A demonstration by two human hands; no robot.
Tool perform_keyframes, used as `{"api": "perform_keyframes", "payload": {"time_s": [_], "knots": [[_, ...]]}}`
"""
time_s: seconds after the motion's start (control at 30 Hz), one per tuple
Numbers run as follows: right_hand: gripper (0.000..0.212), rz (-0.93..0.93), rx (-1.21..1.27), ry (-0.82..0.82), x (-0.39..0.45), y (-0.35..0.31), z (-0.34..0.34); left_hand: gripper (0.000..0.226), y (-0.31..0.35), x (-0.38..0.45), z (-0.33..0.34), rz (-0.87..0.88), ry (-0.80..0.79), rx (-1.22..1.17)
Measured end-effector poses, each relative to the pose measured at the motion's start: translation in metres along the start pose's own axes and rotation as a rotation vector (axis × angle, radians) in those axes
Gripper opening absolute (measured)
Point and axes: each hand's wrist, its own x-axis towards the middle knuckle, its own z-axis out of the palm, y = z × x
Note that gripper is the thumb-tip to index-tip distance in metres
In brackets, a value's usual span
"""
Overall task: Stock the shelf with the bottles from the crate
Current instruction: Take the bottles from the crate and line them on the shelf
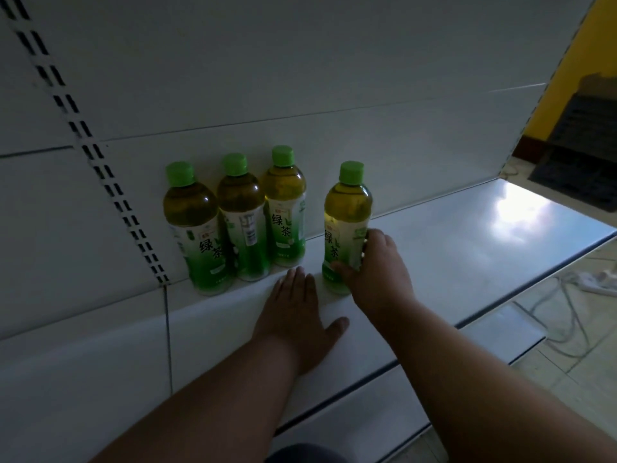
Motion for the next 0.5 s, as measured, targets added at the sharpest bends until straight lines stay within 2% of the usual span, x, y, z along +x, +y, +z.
{"api": "perform_keyframes", "payload": {"time_s": [0.3,0.5], "knots": [[0.056,0.036,-0.056,-0.097,0.06,-0.026,0.021,0.102,0.003,0.0,0.003,-0.015,0.083,-0.067],[0.044,0.072,-0.089,-0.062,0.082,-0.035,0.035,0.11,0.003,0.001,0.009,-0.007,0.131,-0.082]]}}
